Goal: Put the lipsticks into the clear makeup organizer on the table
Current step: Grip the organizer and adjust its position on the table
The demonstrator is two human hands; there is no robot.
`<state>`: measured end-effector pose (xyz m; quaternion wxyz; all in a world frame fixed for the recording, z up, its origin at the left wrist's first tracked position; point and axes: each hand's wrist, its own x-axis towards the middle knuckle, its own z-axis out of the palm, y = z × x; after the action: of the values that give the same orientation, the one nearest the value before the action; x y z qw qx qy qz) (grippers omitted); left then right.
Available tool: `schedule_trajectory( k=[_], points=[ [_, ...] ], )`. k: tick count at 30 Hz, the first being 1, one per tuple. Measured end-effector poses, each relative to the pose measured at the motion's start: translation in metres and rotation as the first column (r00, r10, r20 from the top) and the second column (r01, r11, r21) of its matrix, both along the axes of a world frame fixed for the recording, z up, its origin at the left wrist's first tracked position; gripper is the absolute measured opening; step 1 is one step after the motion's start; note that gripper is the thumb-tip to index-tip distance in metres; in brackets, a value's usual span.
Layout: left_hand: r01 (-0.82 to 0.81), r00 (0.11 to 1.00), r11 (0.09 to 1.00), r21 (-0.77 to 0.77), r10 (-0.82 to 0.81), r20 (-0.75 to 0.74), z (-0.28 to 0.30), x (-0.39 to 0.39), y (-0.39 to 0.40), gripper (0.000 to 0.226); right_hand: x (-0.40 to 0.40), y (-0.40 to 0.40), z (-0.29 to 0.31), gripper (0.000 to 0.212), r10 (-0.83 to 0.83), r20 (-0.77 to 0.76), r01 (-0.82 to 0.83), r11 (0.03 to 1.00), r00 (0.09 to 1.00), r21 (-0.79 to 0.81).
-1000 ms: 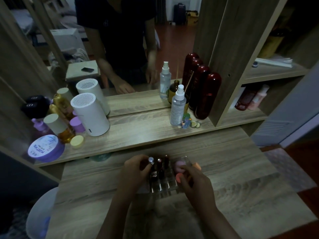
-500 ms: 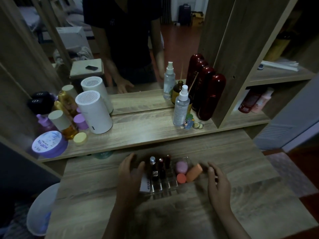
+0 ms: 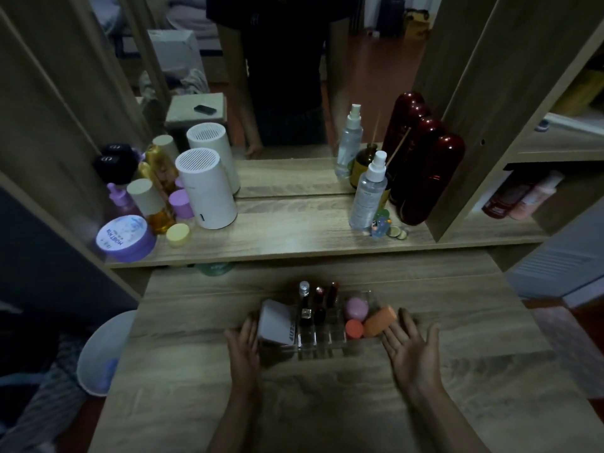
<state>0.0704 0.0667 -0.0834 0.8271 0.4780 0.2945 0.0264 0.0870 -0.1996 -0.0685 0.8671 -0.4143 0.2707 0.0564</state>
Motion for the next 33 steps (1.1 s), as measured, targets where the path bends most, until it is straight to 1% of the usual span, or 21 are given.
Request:
schedule_trajectory(
  k=[2, 4, 7, 11, 14, 17, 21, 24, 27, 30, 33],
  points=[
    [0.038, 0.999, 0.999, -0.015, -0.038, -0.007, -0.001, -0.003, 0.001, 0.067, 0.000, -0.004, 0.000, 0.073, 0.073, 0.010, -0.073, 0.996, 0.997, -0.050],
    [0.040, 0.999, 0.999, -0.011, -0.040, -0.027, 0.002, -0.004, 0.000, 0.066, 0.005, -0.005, 0.003, 0.074, 0.139, -0.004, -0.139, 0.984, 0.990, -0.110],
    [0.040, 0.999, 0.999, -0.024, -0.040, -0.024, 0.004, -0.005, -0.001, 0.062, 0.008, -0.007, 0.003, 0.074, 0.184, -0.018, -0.185, 0.971, 0.983, -0.154],
    [0.022, 1.000, 0.999, -0.045, -0.023, -0.010, 0.008, -0.007, -0.001, 0.060, 0.009, -0.010, 0.004, 0.074, 0.214, -0.024, -0.215, 0.967, 0.977, -0.136],
    [0.027, 1.000, 0.999, -0.018, -0.027, 0.012, 0.010, -0.006, 0.000, 0.059, 0.010, -0.011, 0.004, 0.072, 0.230, -0.016, -0.229, 0.963, 0.973, -0.142],
    [0.035, 0.998, 0.998, 0.045, -0.037, 0.047, 0.010, -0.007, -0.002, 0.048, 0.011, -0.011, 0.002, 0.069, 0.222, 0.004, -0.220, 0.968, 0.975, -0.121],
    [0.046, 0.998, 0.998, 0.039, -0.048, 0.048, 0.013, -0.008, -0.006, 0.059, 0.012, -0.010, -0.002, 0.067, 0.210, 0.009, -0.208, 0.972, 0.978, -0.112],
    [0.040, 0.998, 0.998, 0.042, -0.042, 0.047, 0.014, -0.005, -0.008, 0.061, 0.013, -0.009, -0.002, 0.067, 0.208, 0.001, -0.206, 0.971, 0.978, -0.121],
    [0.038, 0.998, 0.999, 0.024, -0.039, 0.049, 0.013, -0.005, -0.010, 0.066, 0.013, -0.010, -0.002, 0.071, 0.226, -0.030, -0.228, 0.968, 0.974, -0.108],
    [0.026, 0.998, 1.000, 0.012, -0.026, 0.053, 0.010, -0.004, -0.012, 0.069, 0.012, -0.011, -0.001, 0.077, 0.229, -0.051, -0.232, 0.970, 0.972, -0.075],
    [0.025, 0.999, 1.000, 0.007, -0.025, 0.047, 0.009, -0.003, -0.013, 0.068, 0.012, -0.010, 0.001, 0.076, 0.219, -0.040, -0.220, 0.975, 0.975, -0.038]
  ],
)
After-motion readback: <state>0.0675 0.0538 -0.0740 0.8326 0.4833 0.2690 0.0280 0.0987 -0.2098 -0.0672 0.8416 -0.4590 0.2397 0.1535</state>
